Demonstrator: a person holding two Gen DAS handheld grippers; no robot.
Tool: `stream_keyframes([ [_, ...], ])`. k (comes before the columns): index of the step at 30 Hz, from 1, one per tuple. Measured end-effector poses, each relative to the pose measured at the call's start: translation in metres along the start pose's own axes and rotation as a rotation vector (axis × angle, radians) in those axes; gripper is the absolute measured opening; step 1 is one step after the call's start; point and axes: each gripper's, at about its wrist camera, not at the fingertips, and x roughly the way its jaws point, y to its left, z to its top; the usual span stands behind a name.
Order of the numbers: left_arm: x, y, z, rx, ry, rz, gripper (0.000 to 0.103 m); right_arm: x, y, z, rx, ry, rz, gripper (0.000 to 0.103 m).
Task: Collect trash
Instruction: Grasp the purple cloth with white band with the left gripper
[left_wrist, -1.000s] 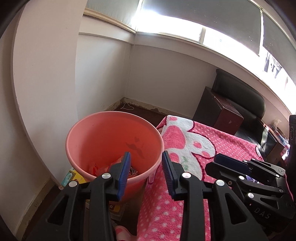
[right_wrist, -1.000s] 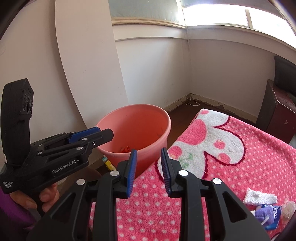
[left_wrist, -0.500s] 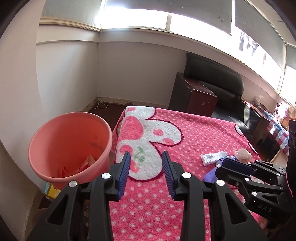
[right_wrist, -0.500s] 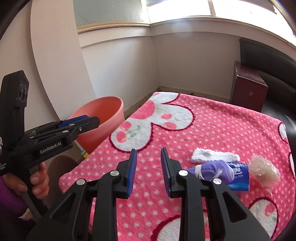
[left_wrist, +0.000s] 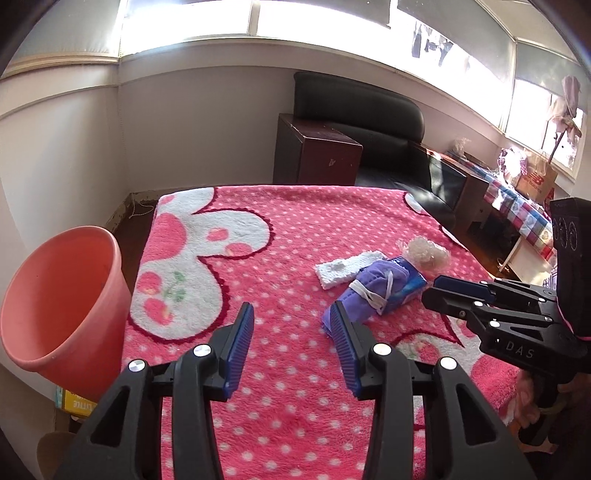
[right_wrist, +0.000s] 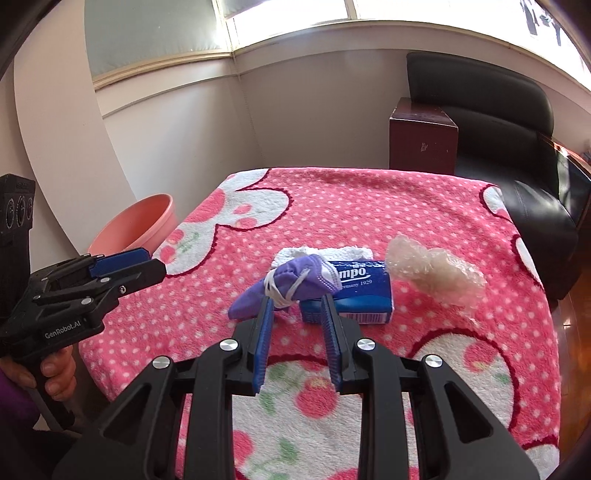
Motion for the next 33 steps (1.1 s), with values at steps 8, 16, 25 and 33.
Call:
stream_keyframes([
  [8,0.034,-0.031,-0.003,0.115,0.094,-0.073,0.042,-0.006,-0.027,-0.007,0.058,-0.005,-0.043,0.027],
  [16,0.069,-0.049,-0.003,0.2,0.152,-0.06,0.042,-0.01,-0.058,-0.011,0.115,0.001,-0.102,0.027],
  [25,0.086,-0.061,-0.002,0.275,0.161,-0.03,0.04,-0.014,-0.101,-0.003,0.191,-0.01,-0.157,0.027],
  [33,0.083,-0.047,0.002,0.193,0.147,-0.033,0.022,-0.004,-0.123,0.006,0.229,-0.003,-0.144,0.039],
])
